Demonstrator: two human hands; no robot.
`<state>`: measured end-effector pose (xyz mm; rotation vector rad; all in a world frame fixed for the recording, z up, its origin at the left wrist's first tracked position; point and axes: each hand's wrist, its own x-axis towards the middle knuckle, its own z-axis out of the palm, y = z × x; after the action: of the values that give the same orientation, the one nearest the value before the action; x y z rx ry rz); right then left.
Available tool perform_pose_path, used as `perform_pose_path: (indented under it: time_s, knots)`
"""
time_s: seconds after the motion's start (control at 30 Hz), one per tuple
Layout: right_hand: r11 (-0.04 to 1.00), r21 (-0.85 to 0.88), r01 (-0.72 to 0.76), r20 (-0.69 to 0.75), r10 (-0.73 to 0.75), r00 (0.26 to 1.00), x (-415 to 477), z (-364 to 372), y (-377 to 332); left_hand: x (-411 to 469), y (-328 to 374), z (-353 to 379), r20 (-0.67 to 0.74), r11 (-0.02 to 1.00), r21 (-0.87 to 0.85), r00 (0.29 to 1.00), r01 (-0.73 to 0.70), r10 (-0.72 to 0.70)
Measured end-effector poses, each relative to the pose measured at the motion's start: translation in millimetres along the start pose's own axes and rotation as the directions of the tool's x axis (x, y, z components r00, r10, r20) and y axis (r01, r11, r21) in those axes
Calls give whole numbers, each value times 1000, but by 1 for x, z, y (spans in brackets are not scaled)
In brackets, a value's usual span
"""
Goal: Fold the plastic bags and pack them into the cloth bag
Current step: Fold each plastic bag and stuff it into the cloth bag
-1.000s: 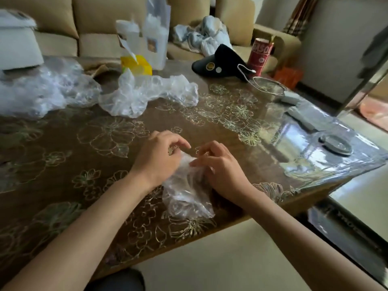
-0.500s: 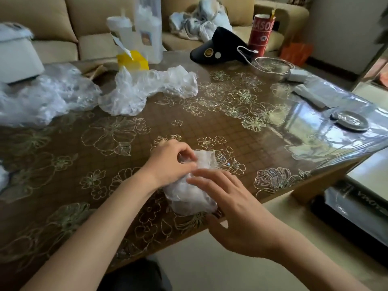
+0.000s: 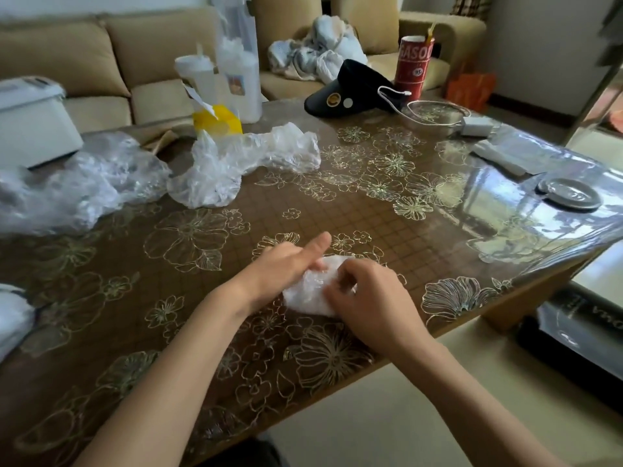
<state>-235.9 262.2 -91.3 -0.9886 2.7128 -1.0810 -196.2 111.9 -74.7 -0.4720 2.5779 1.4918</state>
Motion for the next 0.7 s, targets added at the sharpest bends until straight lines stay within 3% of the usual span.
perform_pose_path:
  time_s: [0.07,0.2,0.33,0.43,0.53,0.7]
  knots:
    - [999,-16,-39,-31,38,999,0,3,-2,-2,-3,-4,62,995,84,997,-50,45]
    - [997,-62,-53,-57,50,997,-5,7,2,-1,-6,-6,46,966,225,991,-129,122]
    - [989,-135,-65,-52,59,997,0,0,9,2,-15,1,-72,981,154,989,-114,126]
    - [967,-184,-177,42,188,981,14,-8,12,1,-11,7,-175,975,217,980,-55,95]
    - [982,-49,-183,96,187,978,23,-11,14,3,-10,6,-197,937,347,980,50,21]
    - [974,214,-72,86,55,995,23,-11,20,1,-14,4,-241,959,284,969,14,57]
